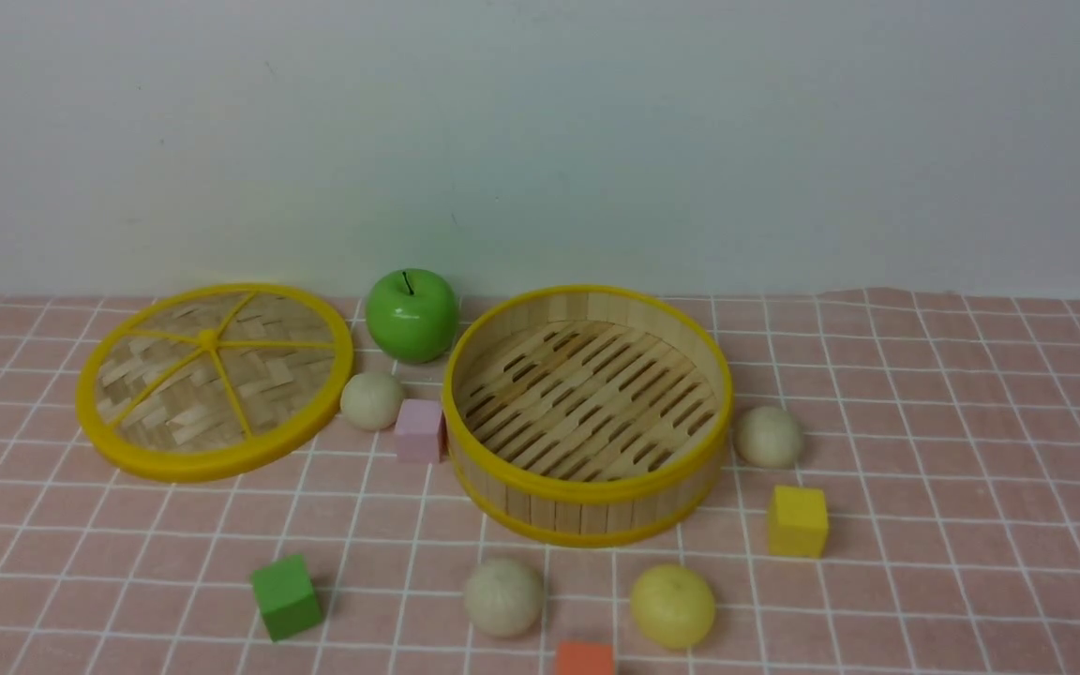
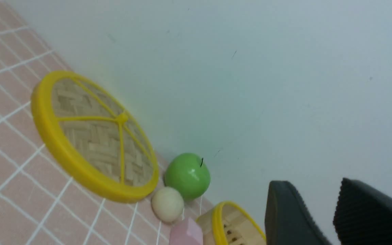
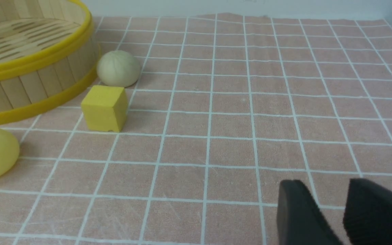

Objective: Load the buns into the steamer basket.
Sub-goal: Use the left arm to grab a steamed stuffed bun, then use the left arm to put the steamed stuffed bun into the steamer, then use the left arm to grab a steamed stuffed bun, then use the left arm to put the steamed stuffed bun into the steamer

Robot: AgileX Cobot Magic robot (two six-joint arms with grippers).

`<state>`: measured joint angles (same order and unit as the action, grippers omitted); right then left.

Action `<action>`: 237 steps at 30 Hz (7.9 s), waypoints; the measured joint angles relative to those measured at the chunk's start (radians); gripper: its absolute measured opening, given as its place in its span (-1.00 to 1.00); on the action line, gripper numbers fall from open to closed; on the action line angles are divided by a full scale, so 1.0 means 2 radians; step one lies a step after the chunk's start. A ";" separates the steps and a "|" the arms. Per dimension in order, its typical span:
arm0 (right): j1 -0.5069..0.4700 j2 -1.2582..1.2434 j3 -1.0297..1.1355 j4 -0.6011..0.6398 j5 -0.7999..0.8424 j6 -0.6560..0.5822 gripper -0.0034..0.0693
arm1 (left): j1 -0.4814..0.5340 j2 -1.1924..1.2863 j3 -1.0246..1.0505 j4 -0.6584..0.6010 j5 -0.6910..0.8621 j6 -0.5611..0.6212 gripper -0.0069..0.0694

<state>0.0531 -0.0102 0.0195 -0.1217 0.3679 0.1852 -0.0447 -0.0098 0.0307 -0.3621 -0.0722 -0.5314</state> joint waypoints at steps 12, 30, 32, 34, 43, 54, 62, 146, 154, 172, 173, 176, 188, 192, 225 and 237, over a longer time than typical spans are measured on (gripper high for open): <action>0.000 0.000 0.000 0.000 0.000 0.000 -0.25 | 0.000 0.000 0.000 0.030 0.001 -0.015 -0.37; 0.000 0.000 0.000 0.000 0.000 0.000 -0.25 | 0.000 0.366 -0.361 0.076 0.453 0.251 -0.85; 0.000 0.000 0.000 0.000 0.000 0.000 -0.25 | 0.000 0.399 -0.377 0.067 0.463 0.262 -0.85; 0.000 0.000 0.000 0.000 0.000 0.000 -0.25 | 0.000 0.459 -0.405 0.043 0.464 0.276 -0.85; 0.000 0.000 0.000 0.000 0.000 0.000 -0.25 | -0.030 0.694 -0.545 -0.032 0.470 0.380 -0.85; 0.000 0.000 0.000 0.000 0.000 0.000 -0.25 | -0.083 0.900 -0.738 0.061 0.485 0.341 -0.85; 0.000 0.000 0.000 0.000 0.000 0.000 -0.25 | -0.083 1.019 -0.850 0.099 0.478 0.337 -0.52; 0.000 0.000 0.000 0.000 0.000 0.000 -0.25 | -0.203 1.063 -0.893 0.194 0.386 0.288 -0.07; 0.000 0.000 0.000 0.000 0.000 0.000 -0.25 | -0.213 0.959 -0.886 0.145 0.507 0.237 0.10; 0.000 0.000 0.000 0.000 0.000 0.000 -0.25 | -0.316 0.941 -0.698 0.145 0.485 0.234 -0.15; 0.000 0.000 0.000 0.000 0.000 0.000 -0.25 | -0.316 0.943 -0.698 0.151 0.480 0.234 -0.11; 0.000 0.000 0.000 0.000 0.000 0.000 -0.25 | -0.316 0.943 -0.698 0.162 0.474 0.234 -0.06; 0.000 0.000 0.000 0.000 0.000 0.000 -0.25 | -0.316 0.975 -0.698 0.200 0.469 0.234 -0.04; 0.000 0.000 0.000 0.000 0.000 0.000 -0.25 | -0.316 0.982 -0.698 0.200 0.460 0.234 -0.04; 0.000 0.000 0.000 0.000 0.000 0.000 -0.25 | -0.317 0.937 -0.770 0.163 0.384 0.331 -0.82; 0.000 0.000 0.000 0.000 0.000 0.000 -0.25 | -0.317 1.024 -0.770 0.297 0.308 0.236 -0.61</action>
<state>0.0531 -0.0102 0.0195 -0.1218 0.3679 0.1852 -0.6795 2.0373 -1.5097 0.2326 0.5430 -0.0602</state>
